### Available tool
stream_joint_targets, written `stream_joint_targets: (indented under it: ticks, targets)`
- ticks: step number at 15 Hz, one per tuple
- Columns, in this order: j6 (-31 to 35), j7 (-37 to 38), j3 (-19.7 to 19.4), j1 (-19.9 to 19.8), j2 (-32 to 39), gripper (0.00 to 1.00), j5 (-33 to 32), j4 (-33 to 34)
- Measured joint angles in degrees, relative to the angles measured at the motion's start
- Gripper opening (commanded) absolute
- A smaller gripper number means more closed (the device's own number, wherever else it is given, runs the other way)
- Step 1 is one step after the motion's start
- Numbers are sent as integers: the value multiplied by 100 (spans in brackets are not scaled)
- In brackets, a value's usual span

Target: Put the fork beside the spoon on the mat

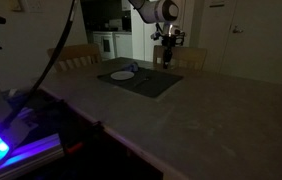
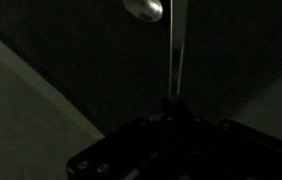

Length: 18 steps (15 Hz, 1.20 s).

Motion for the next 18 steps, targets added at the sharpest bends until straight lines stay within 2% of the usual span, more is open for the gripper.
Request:
stream_joint_targets:
  ticks: [2, 3, 4, 7, 8, 12, 18]
  targets:
    - [-194, -569, -4, -15, -74, 2, -166, -7]
    - [-253, -860, -5, -17, -108, 7, -239, -10]
    - [-279, -1091, -10, -19, -140, 7, -293, -11]
    - [-282, -1330, -16, -26, -164, 7, -325, -12]
    - [-283, -1343, -16, -26, -164, 2, -325, -12]
    - [-288, -1447, -16, -3, -144, 2, -384, -9]
    - [-275, -2724, -13, 105, -159, 2, -1058, -208]
